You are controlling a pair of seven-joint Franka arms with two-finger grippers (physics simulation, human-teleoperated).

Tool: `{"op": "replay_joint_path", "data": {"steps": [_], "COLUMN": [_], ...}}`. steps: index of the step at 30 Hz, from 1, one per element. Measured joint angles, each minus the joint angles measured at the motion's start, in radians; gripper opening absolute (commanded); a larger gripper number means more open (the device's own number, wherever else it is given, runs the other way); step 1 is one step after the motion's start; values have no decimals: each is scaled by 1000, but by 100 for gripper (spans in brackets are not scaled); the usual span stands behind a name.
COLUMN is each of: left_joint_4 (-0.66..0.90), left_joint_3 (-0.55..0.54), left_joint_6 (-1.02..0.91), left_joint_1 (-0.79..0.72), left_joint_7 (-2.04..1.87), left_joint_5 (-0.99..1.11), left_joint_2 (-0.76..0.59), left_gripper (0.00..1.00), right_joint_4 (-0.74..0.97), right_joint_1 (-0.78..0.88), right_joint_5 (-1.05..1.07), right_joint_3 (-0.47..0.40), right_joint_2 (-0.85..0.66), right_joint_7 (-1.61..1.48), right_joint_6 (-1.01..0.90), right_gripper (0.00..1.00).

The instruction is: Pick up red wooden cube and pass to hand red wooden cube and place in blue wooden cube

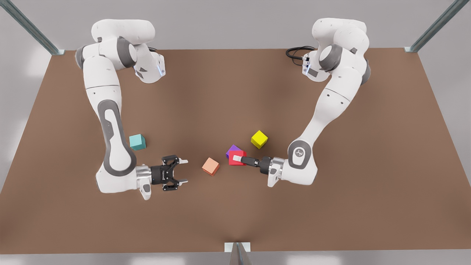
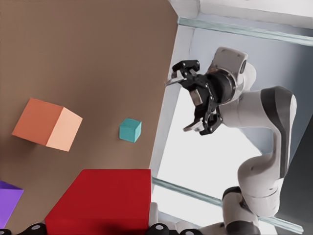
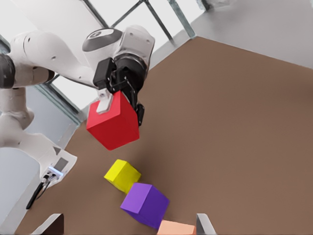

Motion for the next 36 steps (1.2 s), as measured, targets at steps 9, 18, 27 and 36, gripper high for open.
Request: {"op": "replay_joint_path", "data": {"steps": [9, 18, 27, 36], "left_joint_4": [0, 0, 0, 0], "left_joint_3": [0, -1, -5, -5], "left_joint_6": [39, 48, 59, 72], "left_joint_1": [-2, -3, -8, -10], "left_joint_7": [4, 3, 2, 2], "left_joint_5": [-2, -3, -3, -3], "left_joint_2": [1, -2, 1, 3], "left_gripper": [68, 68, 68, 69], "right_joint_4": [-60, -68, -99, -120], "right_joint_1": [135, 173, 206, 213], "right_joint_5": [232, 317, 383, 406], "right_joint_3": [1, 7, 9, 12], "right_joint_2": [12, 26, 25, 23], "right_joint_7": [-336, -540, -664, -739], "right_joint_6": [135, 194, 211, 215], "right_gripper": [100, 100, 100, 100]}}
